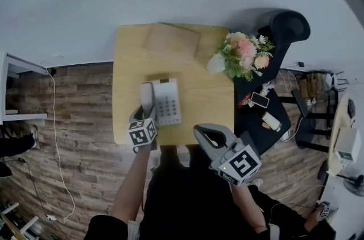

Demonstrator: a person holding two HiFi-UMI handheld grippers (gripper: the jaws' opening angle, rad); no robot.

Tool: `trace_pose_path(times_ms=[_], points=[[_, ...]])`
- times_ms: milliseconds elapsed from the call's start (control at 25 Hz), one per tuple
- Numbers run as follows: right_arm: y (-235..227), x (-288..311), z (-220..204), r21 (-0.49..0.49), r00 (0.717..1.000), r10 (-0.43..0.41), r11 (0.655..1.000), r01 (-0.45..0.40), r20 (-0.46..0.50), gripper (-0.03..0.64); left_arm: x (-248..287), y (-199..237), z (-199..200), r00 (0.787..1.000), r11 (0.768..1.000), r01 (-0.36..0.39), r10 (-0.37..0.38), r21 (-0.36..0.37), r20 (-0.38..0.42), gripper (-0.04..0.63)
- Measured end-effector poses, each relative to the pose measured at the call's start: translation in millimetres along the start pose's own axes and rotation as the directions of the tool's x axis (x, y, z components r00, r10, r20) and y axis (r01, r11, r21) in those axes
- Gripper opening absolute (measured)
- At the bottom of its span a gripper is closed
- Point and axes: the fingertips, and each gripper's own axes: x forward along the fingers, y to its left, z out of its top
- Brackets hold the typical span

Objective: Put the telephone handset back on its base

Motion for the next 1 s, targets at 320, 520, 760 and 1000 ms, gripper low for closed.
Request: trace_pose_path(times_ms=[320,520,760,1000], points=[[2,0,2,-0.001,1.0,0.005,1.0,-0.005,0.007,0.002,-4,-2,3,1.0,1.0,0.019,-0.019,-0.001,0.0,0.225],[2,1,2,-0.008,1.0,0.005,1.0,-0.005,0.005,0.002,-8,1,6,1.0,1.0,0.018,-0.018,-0.008,0.012,0.225],[6,2,10,-0.019,1.0,0.015,1.0,-0.014,0.024,0.002,-18,0,18,0.999,1.0,0.018,-0.018,-0.007,0.047,0.224],[7,4,16,-0.04,0.999,0.025,0.999,-0.024,0.041,0.002,-35,-4,40,0.994,1.0,0.03,-0.03,-0.001,0.109,0.22]])
